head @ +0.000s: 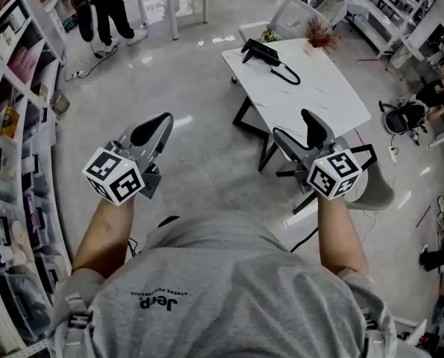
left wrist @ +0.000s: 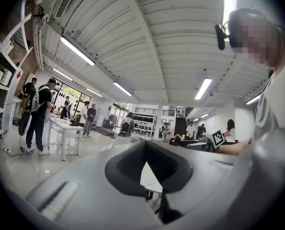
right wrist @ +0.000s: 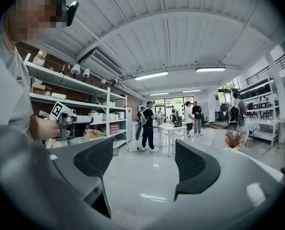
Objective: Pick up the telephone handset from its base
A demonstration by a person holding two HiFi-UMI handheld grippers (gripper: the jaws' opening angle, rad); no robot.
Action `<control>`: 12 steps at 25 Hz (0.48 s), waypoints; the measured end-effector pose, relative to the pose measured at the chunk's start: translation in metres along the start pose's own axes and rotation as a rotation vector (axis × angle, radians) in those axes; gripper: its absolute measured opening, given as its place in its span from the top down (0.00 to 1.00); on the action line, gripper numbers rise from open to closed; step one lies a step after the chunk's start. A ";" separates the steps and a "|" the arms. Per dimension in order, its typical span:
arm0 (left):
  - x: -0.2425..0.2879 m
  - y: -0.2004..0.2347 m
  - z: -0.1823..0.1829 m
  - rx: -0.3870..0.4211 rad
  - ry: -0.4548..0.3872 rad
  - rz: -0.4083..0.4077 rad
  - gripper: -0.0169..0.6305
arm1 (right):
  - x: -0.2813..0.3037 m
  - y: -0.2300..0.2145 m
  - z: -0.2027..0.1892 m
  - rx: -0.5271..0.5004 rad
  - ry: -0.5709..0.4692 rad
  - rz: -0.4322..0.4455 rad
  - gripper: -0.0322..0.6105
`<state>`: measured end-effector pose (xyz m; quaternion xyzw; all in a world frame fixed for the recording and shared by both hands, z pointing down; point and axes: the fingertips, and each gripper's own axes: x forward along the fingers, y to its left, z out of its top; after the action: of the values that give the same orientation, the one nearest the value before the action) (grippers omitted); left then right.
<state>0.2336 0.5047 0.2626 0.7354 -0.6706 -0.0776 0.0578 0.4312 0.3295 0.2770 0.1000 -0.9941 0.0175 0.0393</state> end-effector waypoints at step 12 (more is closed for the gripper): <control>0.033 0.129 0.001 -0.016 -0.016 -0.017 0.90 | 0.120 -0.024 -0.013 -0.010 0.032 -0.024 0.35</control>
<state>0.1097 0.4595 0.2845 0.7400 -0.6642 -0.0894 0.0573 0.3202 0.2828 0.3002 0.1116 -0.9921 0.0135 0.0560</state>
